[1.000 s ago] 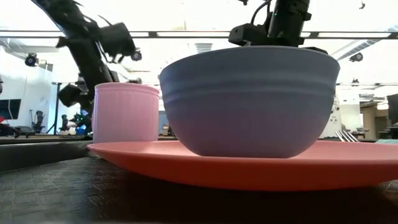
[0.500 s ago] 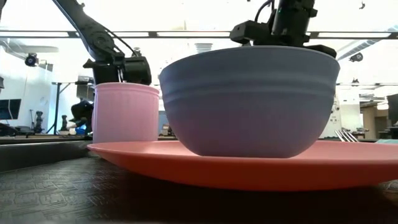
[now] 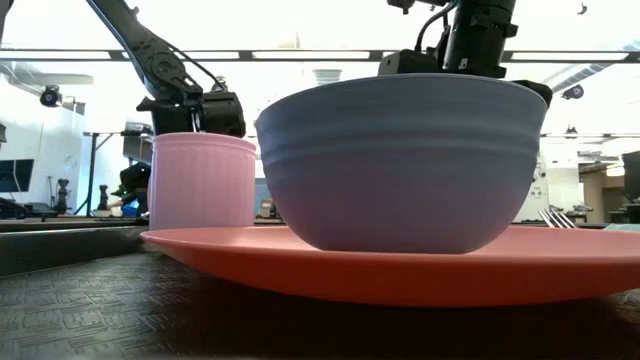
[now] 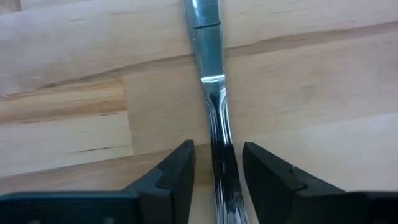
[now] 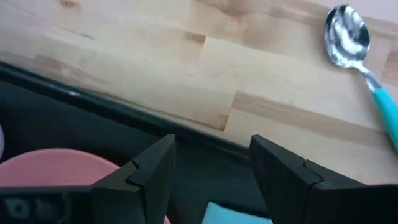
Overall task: Set up tray
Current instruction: Put the silver knife to the right of the silver fork on the blue napkin on the black tray
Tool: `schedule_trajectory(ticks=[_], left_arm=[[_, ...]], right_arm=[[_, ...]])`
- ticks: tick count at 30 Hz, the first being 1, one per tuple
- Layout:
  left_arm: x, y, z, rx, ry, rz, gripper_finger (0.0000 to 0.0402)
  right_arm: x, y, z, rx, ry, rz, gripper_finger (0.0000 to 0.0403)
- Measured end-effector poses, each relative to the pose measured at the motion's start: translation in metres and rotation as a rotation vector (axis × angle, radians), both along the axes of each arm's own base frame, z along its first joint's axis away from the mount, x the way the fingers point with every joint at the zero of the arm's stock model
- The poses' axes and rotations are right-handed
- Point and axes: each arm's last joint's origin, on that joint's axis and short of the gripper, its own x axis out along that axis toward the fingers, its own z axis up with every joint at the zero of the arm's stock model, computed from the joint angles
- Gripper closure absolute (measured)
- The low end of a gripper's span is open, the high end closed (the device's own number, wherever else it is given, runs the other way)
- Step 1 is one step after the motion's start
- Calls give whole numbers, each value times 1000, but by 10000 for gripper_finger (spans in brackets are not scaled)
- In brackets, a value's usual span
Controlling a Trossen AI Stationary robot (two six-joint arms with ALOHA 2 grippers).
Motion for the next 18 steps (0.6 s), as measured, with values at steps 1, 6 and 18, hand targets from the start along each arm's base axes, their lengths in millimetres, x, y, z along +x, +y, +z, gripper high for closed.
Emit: schedule_trajectory(ticks=[1, 6, 18], left_arm=[[0, 0, 0, 2, 2, -1, 292], [-1, 0, -1, 20, 37, -51, 309], [-8, -4, -9, 21, 72, -52, 323]], right_arm=[[0, 0, 0, -6, -2, -3, 209], [0, 0, 0, -10, -5, -9, 209], [0, -1, 0, -29, 1, 13, 209]])
